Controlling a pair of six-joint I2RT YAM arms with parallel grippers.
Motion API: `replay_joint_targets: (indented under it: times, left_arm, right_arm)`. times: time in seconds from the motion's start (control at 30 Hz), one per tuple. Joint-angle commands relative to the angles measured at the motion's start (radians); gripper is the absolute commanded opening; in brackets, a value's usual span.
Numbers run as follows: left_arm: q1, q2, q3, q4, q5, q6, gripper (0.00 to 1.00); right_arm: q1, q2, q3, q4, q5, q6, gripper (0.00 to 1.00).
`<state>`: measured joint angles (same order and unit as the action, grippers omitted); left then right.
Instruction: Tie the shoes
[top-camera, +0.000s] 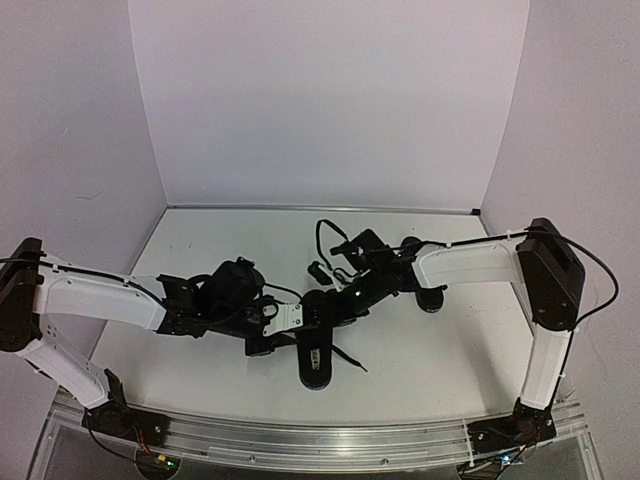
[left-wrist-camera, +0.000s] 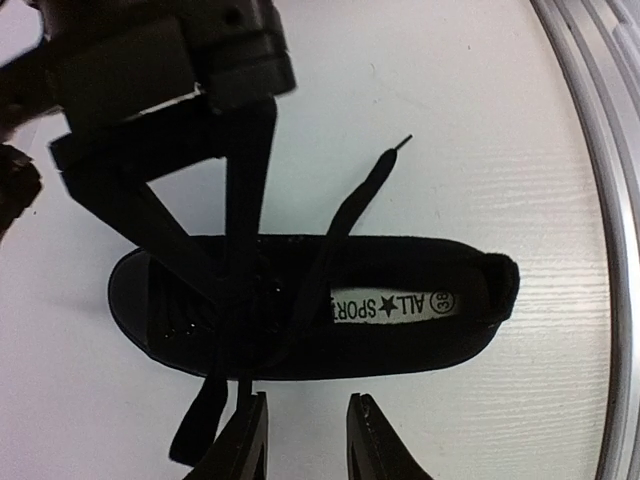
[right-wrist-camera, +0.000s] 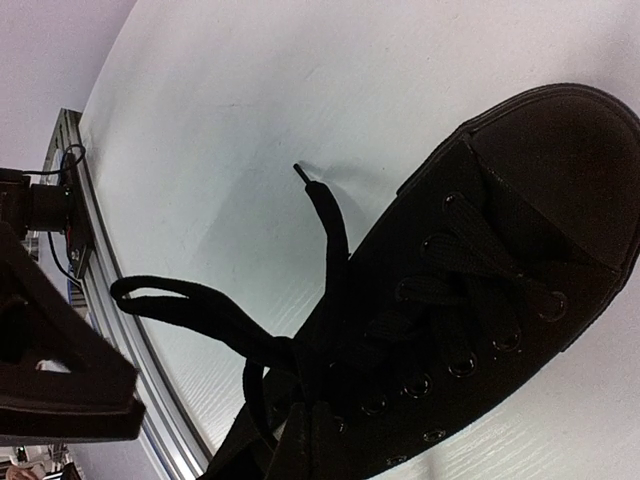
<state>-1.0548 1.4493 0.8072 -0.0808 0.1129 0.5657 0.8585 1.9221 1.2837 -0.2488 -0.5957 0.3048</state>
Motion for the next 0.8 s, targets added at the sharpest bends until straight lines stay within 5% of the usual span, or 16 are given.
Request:
replay_joint_targets:
  times: [0.0, 0.4, 0.77]
  left_arm:
    - [-0.003, 0.063, 0.071, 0.006, -0.030, 0.112, 0.27]
    - [-0.001, 0.186, 0.135, 0.035, -0.045, 0.170, 0.25]
    - [0.003, 0.184, 0.137, 0.034, -0.039, 0.144, 0.00]
  right_arm:
    - [-0.003, -0.031, -0.004, 0.022, -0.008, 0.009, 0.00]
    - [-0.003, -0.029, -0.004, 0.025, -0.011, 0.012, 0.00]
    - [-0.003, -0.031, -0.002, 0.026, -0.012, 0.014, 0.00]
